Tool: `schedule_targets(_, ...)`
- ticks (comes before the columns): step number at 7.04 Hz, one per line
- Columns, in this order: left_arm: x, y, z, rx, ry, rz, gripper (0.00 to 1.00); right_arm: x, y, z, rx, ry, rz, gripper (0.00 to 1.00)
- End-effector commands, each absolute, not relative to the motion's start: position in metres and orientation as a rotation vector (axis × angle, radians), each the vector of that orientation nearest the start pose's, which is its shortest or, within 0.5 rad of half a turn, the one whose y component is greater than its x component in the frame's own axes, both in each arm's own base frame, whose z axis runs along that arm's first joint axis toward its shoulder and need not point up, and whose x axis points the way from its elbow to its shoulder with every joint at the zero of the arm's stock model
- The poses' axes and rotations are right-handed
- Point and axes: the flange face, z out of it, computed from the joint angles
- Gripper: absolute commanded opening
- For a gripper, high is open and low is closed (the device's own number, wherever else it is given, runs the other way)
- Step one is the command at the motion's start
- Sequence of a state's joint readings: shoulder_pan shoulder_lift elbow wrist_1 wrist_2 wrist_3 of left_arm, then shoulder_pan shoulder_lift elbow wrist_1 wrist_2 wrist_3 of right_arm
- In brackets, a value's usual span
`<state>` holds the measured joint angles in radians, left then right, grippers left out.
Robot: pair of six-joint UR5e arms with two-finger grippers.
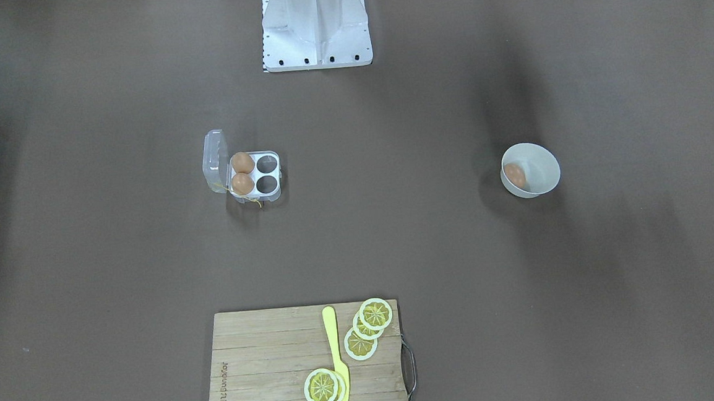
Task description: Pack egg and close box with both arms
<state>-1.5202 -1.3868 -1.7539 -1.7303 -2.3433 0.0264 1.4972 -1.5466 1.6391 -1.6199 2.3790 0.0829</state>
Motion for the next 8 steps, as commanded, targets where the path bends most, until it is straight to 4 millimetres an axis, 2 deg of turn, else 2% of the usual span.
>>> schedule_targets(1,-0.042,-0.426,0.640,0.138,0.772,0.139,0.98,0.024,-0.506,0.615,-0.022,-0.812,-0.009,1.00)
schedule_targets(6,-0.041,-0.431,0.635,0.141,0.771,0.137,0.98,0.024,-0.507,0.611,-0.017,-0.817,-0.011,1.00)
schedule_targets(8,-0.041,-0.431,0.622,0.172,0.776,0.151,0.98,0.023,-0.508,0.610,-0.014,-0.819,-0.012,1.00)
